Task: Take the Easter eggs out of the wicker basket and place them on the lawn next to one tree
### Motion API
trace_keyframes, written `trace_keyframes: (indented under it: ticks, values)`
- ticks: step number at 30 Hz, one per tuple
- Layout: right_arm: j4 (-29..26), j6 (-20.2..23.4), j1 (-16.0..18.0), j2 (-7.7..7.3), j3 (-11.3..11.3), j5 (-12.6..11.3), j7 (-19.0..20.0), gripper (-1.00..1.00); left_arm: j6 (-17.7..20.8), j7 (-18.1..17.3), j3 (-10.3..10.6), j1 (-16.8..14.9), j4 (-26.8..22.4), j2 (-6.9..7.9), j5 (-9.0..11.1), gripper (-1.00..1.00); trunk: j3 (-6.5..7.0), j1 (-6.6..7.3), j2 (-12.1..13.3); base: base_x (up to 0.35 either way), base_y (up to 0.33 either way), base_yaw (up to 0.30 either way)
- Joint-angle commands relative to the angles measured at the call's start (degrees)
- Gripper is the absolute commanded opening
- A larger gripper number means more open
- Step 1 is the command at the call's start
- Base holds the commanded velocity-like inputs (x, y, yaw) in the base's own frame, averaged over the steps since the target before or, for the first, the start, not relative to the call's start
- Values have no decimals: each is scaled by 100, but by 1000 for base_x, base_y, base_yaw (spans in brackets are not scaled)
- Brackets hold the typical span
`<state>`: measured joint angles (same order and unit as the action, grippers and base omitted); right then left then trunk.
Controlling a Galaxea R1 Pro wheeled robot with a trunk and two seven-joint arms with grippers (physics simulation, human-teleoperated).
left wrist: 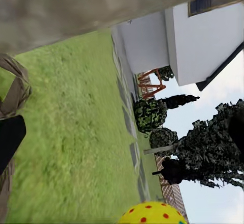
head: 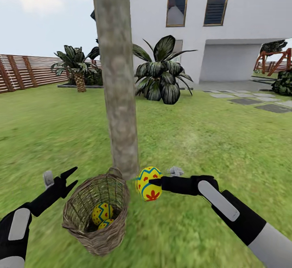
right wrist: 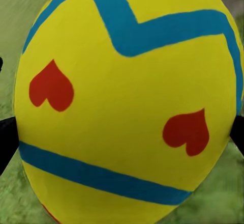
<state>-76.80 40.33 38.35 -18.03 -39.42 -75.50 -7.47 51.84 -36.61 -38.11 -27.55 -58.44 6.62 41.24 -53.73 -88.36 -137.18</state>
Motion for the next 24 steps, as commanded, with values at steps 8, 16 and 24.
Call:
trace_keyframes:
  ticks: [8, 16, 24]
  values:
    - [489, -350, 6, -10, 12, 702, -82, -100, 59, -22, 66, -4, -27, -259, -11, 100, -4, 0, -3, 136, -319, -15]
    - [1054, -1173, 6, 142, -2, 2840, -1669, -100, 29, -27, 1429, 8, -51, -801, -11, 100, 22, 0, -3, 137, -320, 188]
    - [1421, -1237, 6, 337, -42, 3331, -1775, -100, -48, -3, 2386, 27, -28, -1207, -3, 100, 63, 0, -3, 137, -320, 259]
